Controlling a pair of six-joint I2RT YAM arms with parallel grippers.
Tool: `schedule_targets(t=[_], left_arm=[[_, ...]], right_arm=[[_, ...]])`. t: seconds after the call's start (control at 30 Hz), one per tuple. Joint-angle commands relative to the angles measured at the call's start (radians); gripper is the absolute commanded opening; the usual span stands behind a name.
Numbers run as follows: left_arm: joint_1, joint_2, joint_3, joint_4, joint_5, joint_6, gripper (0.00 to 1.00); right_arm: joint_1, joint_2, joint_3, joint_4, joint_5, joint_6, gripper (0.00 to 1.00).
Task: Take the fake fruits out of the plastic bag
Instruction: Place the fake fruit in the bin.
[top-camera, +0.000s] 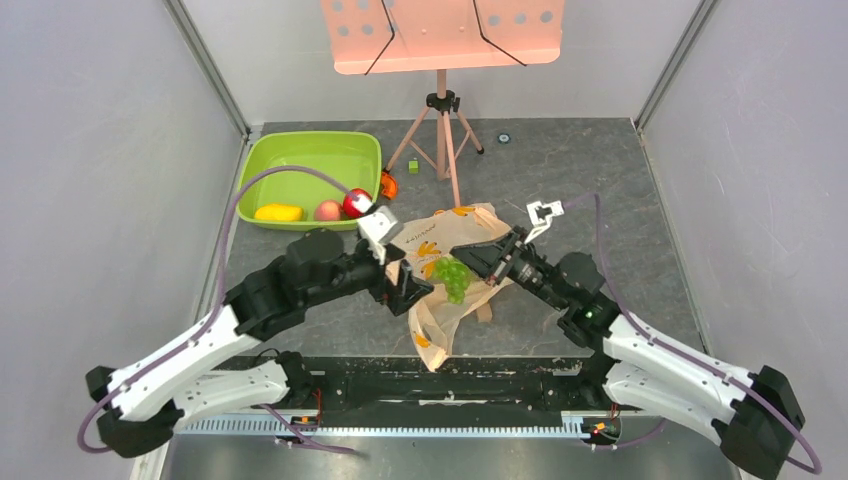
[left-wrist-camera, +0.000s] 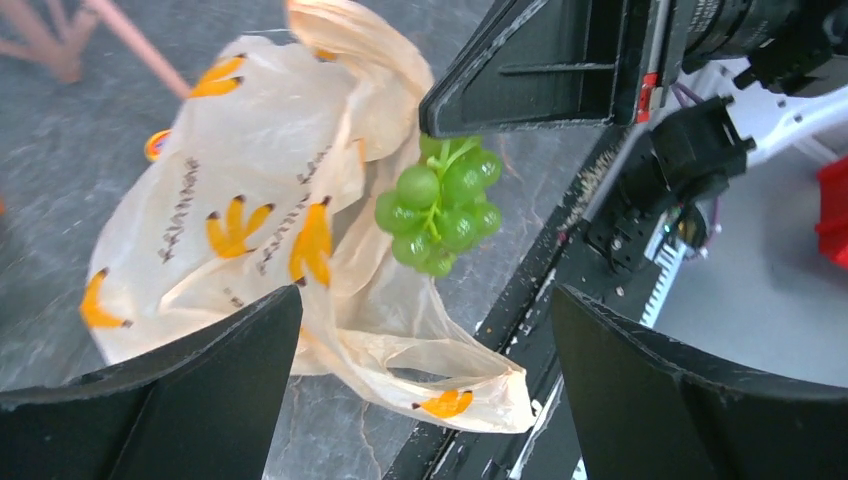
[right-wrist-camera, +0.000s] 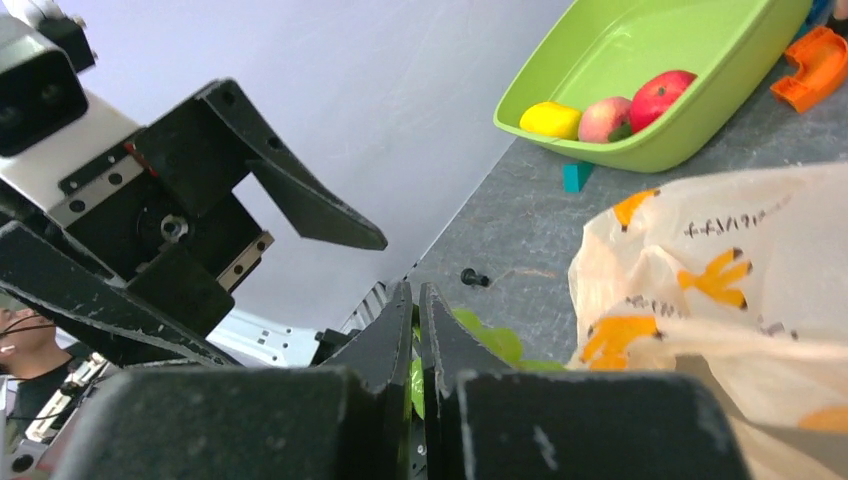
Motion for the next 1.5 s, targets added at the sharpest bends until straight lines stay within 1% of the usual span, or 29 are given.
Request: schedule_targets(t=[0.0,0.17,0.3,0.47,0.6,0.73,0.8,0.87,0.93,1.0,1.07,1.17,1.3,1.47], left_arm=[[0.001,-0.116,-0.055,-0.050,-0.212,-0.151,1.00],[0.000,-0.249,-0.068,-0.094,-0.333,-0.232,1.00],[0.000,-0.312,-0.033,-0.146,-0.411,-0.230,1.00],[0.000,-0.356,0.002,-0.174,-0.458,-0.217,1.00],[0.000,-0.378,0.010,-0.179,-0.478,-0.208,1.00],[0.000,-0.396,0.012,-0.179,-0.499,-0.197,1.00],[0.000,-0.401,0.012,-0.179,-0.503,-0.195,1.00],[0.000,-0.404,0.007,-0.178,-0.502,-0.199,1.00],[0.000,-0.410,0.001,-0.173,-0.499,-0.209,1.00],[0.000,-0.418,-0.008,-0.170,-0.495,-0.219,1.00],[0.001,-0.427,-0.018,-0.167,-0.495,-0.229,1.00],[0.000,-0.434,-0.031,-0.167,-0.493,-0.232,1.00],[0.000,-0.435,-0.040,-0.170,-0.507,-0.222,1.00],[0.000,-0.431,-0.045,-0.174,-0.523,-0.209,1.00]], right_arm=[[0.003,0.117,0.182,-0.022,-0.046,-0.110,0.00],[0.002,0.341,0.371,-0.025,-0.111,-0.181,0.00],[0.002,0.544,0.551,-0.001,-0.186,-0.238,0.00],[0.002,0.830,0.802,0.070,-0.241,-0.287,0.00],[0.001,1.082,1.048,0.132,-0.268,-0.275,0.00],[0.001,1.314,1.273,0.242,-0.249,-0.217,0.00],[0.000,1.430,1.416,0.281,-0.223,-0.187,0.00],[0.002,1.559,1.573,0.273,-0.194,-0.182,0.00],[0.002,1.652,1.678,0.283,-0.126,-0.188,0.00],[0.002,1.702,1.700,0.336,-0.042,-0.218,0.00],[0.002,1.721,1.675,0.375,0.064,-0.262,0.00],[0.004,1.758,1.681,0.371,0.201,-0.341,0.00],[0.009,1.797,1.711,0.343,0.278,-0.414,0.00],[0.012,1.801,1.676,0.305,0.350,-0.489,0.00]])
